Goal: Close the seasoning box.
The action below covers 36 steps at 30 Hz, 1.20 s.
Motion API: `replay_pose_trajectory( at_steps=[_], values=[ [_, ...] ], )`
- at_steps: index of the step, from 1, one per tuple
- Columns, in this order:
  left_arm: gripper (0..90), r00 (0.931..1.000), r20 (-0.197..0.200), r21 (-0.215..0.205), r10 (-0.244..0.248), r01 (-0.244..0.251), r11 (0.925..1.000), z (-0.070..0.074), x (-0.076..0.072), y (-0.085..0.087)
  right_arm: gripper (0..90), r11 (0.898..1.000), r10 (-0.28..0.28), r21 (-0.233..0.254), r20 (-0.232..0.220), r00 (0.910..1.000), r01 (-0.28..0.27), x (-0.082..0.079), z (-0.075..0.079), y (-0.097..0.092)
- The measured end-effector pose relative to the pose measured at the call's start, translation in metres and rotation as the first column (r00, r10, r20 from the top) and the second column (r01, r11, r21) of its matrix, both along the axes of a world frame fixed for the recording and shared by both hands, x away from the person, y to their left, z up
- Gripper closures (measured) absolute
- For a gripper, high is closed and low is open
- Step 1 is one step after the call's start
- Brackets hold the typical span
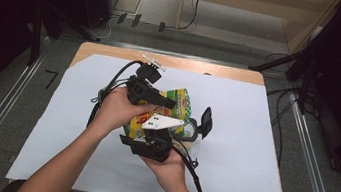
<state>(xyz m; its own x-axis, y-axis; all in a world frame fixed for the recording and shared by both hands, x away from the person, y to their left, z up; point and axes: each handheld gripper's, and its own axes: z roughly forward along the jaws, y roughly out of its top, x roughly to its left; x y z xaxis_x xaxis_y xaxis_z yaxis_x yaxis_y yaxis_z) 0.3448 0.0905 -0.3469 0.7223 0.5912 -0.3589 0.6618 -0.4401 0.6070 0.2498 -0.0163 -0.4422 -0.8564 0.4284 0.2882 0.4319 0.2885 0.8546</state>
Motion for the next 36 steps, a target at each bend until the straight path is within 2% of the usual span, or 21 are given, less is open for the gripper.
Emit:
replay_pose_trajectory(
  at_steps=[20,23,25,27,36],
  values=[
    [66.8,1.0000,0.002,0.007,-0.001,0.001,1.0000,0.0002,-0.0004,-0.0004,64.6,1.000,-0.004,-0.004,-0.006,1.0000,0.004,-0.0012,0.0007,0.0002],
    [66.7,1.0000,0.001,0.006,0.001,-0.001,1.0000,0.0003,-0.0001,0.0005,62.8,1.000,0.013,-0.010,0.010,0.9999,-0.013,-0.0012,0.0007,0.0007],
    [66.7,1.0000,0.001,0.005,0.001,-0.001,1.0000,0.0003,-0.0002,0.0001,61.5,0.999,0.016,-0.031,0.036,0.9992,-0.015,-0.0028,0.0007,0.0019],
    [66.8,1.0000,0.000,0.006,0.002,-0.002,1.0000,0.0004,-0.0005,-0.0005,64.1,0.999,0.010,-0.044,0.053,0.9985,-0.007,-0.0041,0.0009,0.0022],
    [66.8,1.0000,0.000,0.003,0.001,-0.001,1.0000,0.0001,0.0001,-0.0008,64.8,0.999,-0.002,-0.039,0.043,0.9991,0.003,-0.0035,0.0009,0.0015]
  ],
)
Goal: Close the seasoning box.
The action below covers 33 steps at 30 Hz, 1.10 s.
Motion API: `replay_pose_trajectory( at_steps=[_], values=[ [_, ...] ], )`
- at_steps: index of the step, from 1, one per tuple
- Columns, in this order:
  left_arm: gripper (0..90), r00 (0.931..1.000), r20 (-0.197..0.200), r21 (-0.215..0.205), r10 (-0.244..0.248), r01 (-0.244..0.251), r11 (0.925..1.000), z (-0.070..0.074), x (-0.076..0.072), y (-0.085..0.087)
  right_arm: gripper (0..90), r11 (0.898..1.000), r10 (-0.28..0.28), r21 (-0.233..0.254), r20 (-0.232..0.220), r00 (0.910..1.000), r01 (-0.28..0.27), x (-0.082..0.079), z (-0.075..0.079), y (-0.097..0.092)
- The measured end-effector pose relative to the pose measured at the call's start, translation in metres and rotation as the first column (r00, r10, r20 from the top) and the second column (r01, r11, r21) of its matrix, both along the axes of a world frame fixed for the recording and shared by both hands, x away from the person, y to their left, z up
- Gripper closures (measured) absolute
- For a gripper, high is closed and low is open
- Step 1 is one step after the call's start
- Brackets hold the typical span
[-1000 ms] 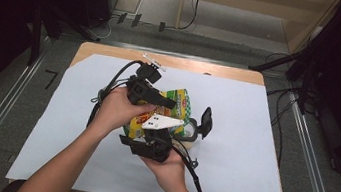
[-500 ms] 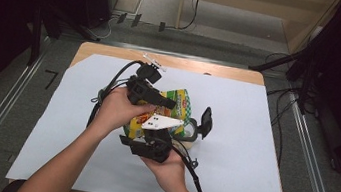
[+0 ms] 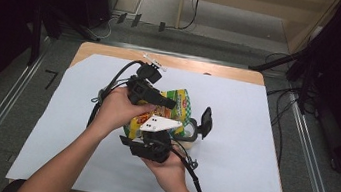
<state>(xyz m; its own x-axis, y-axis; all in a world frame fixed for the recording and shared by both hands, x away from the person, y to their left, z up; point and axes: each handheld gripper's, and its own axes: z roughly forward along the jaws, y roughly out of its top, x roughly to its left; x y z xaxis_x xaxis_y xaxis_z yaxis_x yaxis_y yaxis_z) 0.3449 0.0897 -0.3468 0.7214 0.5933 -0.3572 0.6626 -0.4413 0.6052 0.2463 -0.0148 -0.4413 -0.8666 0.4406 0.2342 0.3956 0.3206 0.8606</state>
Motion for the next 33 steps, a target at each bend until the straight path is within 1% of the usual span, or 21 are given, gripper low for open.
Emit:
replay_pose_trajectory(
  at_steps=[22,28,32,33],
  values=[
    [66.6,1.0000,-0.006,-0.002,0.000,0.000,1.0000,-0.0002,0.0010,0.0013,64.9,1.000,0.000,-0.001,-0.009,1.0000,0.000,0.0002,0.0007,0.0006],
    [66.6,1.0000,-0.001,0.000,0.002,-0.002,1.0000,-0.0001,0.0007,0.0013,64.9,1.000,0.000,0.000,-0.004,1.0000,0.000,0.0006,0.0002,0.0007],
    [66.6,0.9999,0.013,0.000,0.005,-0.005,1.0000,0.0002,0.0001,0.0019,64.9,1.000,0.003,-0.005,0.004,1.0000,-0.003,0.0016,-0.0001,0.0007],
    [66.7,0.9998,0.020,0.002,0.008,-0.008,1.0000,0.0005,-0.0004,0.0015,64.9,1.000,0.004,-0.007,0.014,0.9999,-0.004,0.0023,-0.0006,0.0004]
  ],
)
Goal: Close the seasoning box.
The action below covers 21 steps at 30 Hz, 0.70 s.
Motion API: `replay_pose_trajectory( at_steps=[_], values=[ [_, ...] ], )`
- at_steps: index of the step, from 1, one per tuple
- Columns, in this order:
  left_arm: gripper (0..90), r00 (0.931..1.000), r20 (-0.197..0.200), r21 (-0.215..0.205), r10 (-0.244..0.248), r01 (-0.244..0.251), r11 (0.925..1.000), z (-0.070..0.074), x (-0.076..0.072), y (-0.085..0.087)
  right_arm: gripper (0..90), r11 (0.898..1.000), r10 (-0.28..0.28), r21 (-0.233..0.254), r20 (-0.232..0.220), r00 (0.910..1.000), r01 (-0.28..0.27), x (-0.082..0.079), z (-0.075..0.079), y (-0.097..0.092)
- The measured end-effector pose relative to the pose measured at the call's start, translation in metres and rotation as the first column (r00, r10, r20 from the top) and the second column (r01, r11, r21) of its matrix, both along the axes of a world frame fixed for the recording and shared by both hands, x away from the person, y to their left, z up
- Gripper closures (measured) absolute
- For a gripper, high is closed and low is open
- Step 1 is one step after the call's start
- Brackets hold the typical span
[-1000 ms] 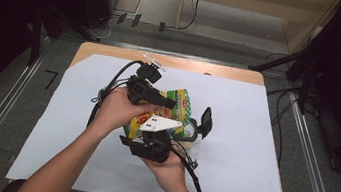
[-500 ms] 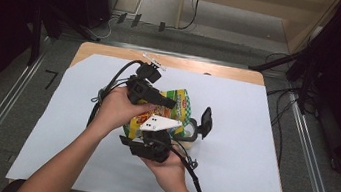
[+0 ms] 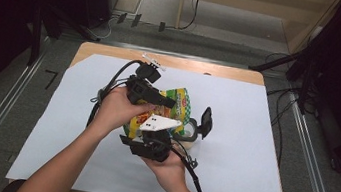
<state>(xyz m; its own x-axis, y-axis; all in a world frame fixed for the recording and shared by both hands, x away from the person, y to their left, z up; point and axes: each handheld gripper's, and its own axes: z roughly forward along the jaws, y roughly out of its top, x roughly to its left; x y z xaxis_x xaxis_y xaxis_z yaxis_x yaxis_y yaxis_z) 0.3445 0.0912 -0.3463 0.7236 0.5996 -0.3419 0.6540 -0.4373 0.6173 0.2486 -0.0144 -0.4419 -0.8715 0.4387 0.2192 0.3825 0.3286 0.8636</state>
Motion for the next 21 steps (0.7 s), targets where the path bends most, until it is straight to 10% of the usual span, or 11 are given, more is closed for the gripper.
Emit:
replay_pose_trajectory(
  at_steps=[21],
  values=[
    [66.8,0.9998,0.014,0.001,0.013,-0.013,0.9999,0.0010,-0.0024,0.0021,64.9,1.000,0.006,-0.001,0.005,1.0000,-0.006,0.0005,0.0000,0.0016]
  ],
)
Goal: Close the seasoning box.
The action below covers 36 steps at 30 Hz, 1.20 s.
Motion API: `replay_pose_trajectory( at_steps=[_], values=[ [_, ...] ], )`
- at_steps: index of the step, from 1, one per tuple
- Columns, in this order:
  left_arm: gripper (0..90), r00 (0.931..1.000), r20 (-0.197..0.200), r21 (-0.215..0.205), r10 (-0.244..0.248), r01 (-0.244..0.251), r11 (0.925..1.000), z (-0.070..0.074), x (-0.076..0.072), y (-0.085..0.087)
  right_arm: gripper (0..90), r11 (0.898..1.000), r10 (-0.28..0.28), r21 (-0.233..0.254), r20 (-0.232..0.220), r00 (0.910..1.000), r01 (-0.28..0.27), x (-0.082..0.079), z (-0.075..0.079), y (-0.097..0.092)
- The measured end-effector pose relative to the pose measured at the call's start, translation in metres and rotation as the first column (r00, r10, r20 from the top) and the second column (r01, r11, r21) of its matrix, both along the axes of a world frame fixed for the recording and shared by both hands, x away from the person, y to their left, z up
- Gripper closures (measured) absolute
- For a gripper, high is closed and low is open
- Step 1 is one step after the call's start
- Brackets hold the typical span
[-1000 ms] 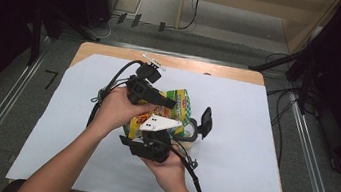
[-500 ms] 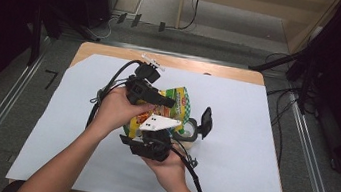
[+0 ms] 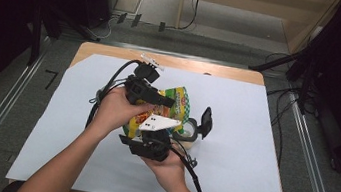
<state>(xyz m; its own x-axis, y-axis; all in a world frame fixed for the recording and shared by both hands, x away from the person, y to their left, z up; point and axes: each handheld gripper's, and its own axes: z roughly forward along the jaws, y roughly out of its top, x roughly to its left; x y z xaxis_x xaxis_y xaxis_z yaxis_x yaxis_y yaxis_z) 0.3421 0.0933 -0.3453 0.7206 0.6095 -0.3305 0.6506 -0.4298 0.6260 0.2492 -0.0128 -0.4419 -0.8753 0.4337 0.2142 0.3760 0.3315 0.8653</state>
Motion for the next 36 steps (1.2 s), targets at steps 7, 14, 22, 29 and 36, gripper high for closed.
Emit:
replay_pose_trajectory(
  at_steps=[7,14,22,29,36],
  values=[
    [66.8,1.0000,0.004,-0.002,-0.003,0.003,1.0000,0.0000,-0.0001,0.0001,64.9,1.000,-0.002,-0.005,0.004,1.0000,0.002,0.0002,-0.0001,-0.0004],
    [66.9,1.0000,0.007,-0.004,-0.002,0.002,1.0000,-0.0001,-0.0002,-0.0003,64.9,1.000,-0.002,-0.007,0.007,1.0000,0.002,0.0004,-0.0002,-0.0010],
    [66.8,1.0000,0.000,-0.006,-0.006,0.006,1.0000,-0.0009,0.0013,0.0004,64.9,1.000,0.001,-0.004,0.007,1.0000,-0.001,0.0007,-0.0009,-0.0008],
    [66.8,1.0000,0.001,-0.003,-0.010,0.010,0.9999,-0.0012,0.0013,-0.0018,64.9,1.000,-0.002,-0.005,0.005,1.0000,0.002,0.0008,-0.0014,-0.0021],
    [66.9,0.9999,-0.007,-0.005,-0.012,0.012,0.9999,-0.0012,0.0019,-0.0022,64.9,1.000,-0.008,-0.003,-0.001,1.0000,0.008,-0.0003,-0.0006,-0.0023]
  ],
)
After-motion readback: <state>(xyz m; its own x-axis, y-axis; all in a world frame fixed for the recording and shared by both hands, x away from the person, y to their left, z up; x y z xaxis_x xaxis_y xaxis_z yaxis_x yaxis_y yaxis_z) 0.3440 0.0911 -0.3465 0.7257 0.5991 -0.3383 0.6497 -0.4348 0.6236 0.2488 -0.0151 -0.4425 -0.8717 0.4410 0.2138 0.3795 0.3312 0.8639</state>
